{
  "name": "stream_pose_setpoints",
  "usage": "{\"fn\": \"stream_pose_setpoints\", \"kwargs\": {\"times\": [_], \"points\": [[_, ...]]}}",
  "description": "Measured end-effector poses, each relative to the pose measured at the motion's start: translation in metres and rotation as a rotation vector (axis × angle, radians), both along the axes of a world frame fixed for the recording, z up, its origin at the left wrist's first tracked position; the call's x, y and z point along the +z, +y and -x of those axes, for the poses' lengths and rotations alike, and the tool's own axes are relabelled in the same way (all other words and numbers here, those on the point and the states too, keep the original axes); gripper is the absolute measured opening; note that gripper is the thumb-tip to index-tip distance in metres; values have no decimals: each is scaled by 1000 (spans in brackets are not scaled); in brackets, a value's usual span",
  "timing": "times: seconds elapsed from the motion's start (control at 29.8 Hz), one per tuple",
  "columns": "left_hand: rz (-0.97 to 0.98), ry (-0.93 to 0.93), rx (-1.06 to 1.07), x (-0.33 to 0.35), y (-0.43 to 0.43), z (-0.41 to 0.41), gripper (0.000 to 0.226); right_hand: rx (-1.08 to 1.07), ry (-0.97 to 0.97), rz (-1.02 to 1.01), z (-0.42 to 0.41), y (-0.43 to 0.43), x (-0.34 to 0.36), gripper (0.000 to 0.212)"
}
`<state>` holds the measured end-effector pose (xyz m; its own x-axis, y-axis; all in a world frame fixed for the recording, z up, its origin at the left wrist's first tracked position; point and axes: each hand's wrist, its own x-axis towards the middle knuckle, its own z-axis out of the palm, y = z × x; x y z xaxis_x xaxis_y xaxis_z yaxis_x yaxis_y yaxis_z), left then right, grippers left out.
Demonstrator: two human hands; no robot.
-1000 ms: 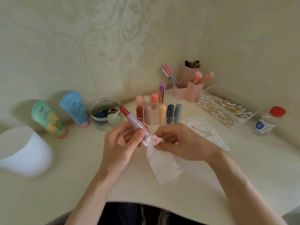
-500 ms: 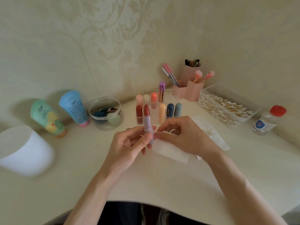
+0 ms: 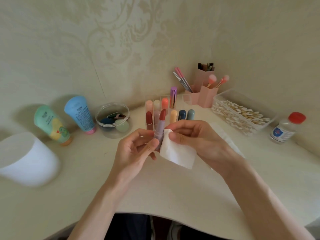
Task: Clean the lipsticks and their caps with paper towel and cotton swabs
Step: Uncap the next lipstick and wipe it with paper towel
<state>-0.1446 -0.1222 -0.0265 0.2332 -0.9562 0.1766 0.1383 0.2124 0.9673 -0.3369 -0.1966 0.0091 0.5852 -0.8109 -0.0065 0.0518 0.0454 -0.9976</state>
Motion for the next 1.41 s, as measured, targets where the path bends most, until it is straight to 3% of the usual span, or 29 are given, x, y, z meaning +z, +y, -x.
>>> {"fn": "stream_pose_setpoints", "kwargs": {"times": [0.27, 0.57, 0.67, 0.8, 1.01, 1.14, 1.24, 1.41], "points": [[10, -8, -70, 0, 3, 2, 17, -231, -85, 83, -19, 11, -10, 24], [-6, -37, -34, -1, 1, 0, 25, -172, -230, -269, -24, 12, -14, 22], [-15, -54, -8, -1, 2, 0, 26, -208, -214, -166, -28, 16, -16, 22], [-7, -70, 20, 1, 1, 2, 28, -327, -67, 126, -32, 23, -15, 14], [5, -9, 69, 0, 1, 0, 23, -54, -60, 239, -30, 21, -12, 20], [18, -23, 23, 1, 3, 2, 12, -46, -65, 305, -30, 23, -12, 18], [38, -54, 33, 1, 5, 1, 15, -56, -36, 374, -31, 23, -14, 23], [55, -141, 136, 2, 5, 1, 20, -192, 87, 458, -35, 21, -23, 12]]}}
